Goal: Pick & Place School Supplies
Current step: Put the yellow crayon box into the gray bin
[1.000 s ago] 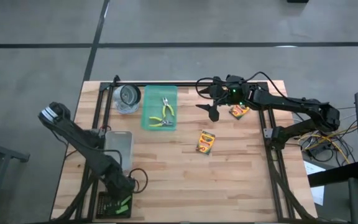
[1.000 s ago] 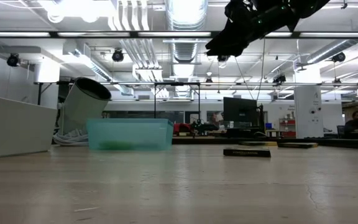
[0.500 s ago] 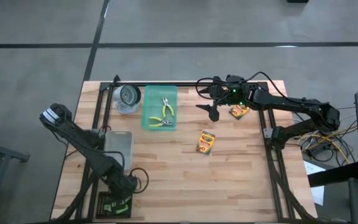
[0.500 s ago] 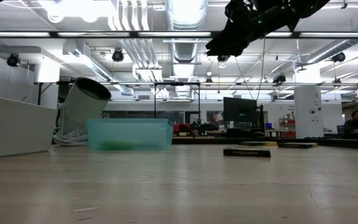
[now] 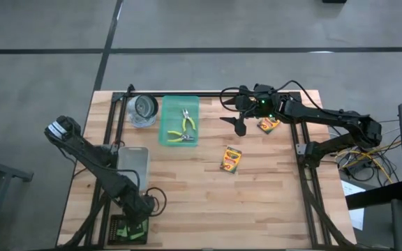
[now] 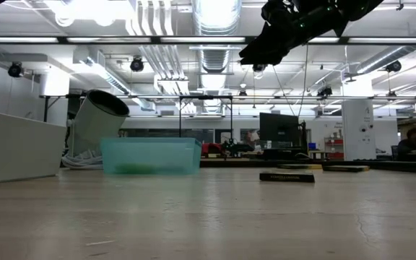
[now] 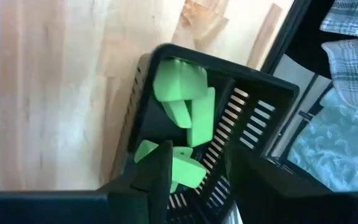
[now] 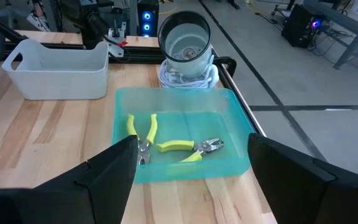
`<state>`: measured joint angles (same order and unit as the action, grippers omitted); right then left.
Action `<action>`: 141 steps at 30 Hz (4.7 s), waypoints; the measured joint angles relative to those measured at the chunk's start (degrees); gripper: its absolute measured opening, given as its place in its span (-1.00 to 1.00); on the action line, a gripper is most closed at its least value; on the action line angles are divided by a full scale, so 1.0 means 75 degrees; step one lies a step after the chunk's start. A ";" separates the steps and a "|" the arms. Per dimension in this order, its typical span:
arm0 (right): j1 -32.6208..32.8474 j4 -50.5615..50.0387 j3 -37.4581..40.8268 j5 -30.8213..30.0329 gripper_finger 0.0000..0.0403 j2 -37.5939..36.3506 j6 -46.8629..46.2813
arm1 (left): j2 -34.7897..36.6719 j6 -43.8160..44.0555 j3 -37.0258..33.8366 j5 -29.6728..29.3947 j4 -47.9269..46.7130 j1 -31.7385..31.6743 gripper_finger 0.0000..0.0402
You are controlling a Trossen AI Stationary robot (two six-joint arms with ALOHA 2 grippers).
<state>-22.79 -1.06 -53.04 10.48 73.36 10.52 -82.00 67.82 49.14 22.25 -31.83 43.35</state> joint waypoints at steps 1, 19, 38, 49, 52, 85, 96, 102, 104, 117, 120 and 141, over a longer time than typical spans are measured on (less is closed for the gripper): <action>0.0000 0.0000 0.0000 0.0000 0.46 0.0000 0.0000 | 0.0000 0.0015 0.0001 0.0104 0.0042 0.0000 -0.24; -0.0006 -0.0021 0.0000 -0.0006 0.53 0.0002 0.0019 | 0.1090 0.0019 0.0039 0.1603 0.0119 -0.0613 -0.25; 0.0003 -0.1220 -0.0009 0.0003 0.50 0.0000 -0.0972 | 0.3462 -0.0536 0.0044 -0.1757 0.0354 -0.4078 -0.26; 0.0015 -0.1608 -0.0009 0.0073 0.52 0.0000 -0.2194 | 0.3283 -0.1515 0.0043 -0.1916 0.2610 -0.6289 -0.26; 0.0021 -0.1645 -0.0009 0.0135 0.49 0.0000 -0.2516 | 0.2998 -0.1702 0.0044 -0.1899 0.3291 -0.6437 -0.26; 0.1551 -0.3672 0.0003 -0.1643 -0.36 -0.1048 -0.2250 | -0.1436 -0.0776 0.1276 -0.1269 0.5762 -0.7407 -0.26; 0.2158 -0.3717 0.0098 -0.2626 -0.94 -0.1479 -0.2734 | -0.1626 -0.1033 0.1860 -0.1785 0.4701 -0.7496 -0.26; 0.2421 -0.2227 0.0930 -0.2823 -0.96 -0.2158 -0.3005 | -0.1626 -0.1030 0.1860 -0.1782 0.4698 -0.7554 -0.26; 0.2508 -0.1819 0.1337 -0.3135 -0.96 -0.2438 -0.3063 | -0.1626 -0.1034 0.1860 -0.1782 0.4698 -0.7563 -0.26; 0.3002 -0.1352 0.3060 -0.3689 -0.96 -0.3258 -0.5180 | -0.1626 -0.0986 0.1857 -0.1861 0.4683 -0.7624 -0.26; 0.3269 -0.0743 0.3364 -0.3893 -0.96 -0.3124 -0.5191 | -0.1631 -0.0832 0.1857 -0.2018 0.4678 -0.7640 -0.26; 0.4537 0.1827 0.4944 -0.4572 -0.96 -0.1350 -0.6882 | -0.1635 -0.0482 0.1802 -0.2007 0.4337 -0.7656 -0.26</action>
<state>11.24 12.64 -15.96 -23.81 63.24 -41.09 -94.26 64.20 62.65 7.20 0.69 -14.06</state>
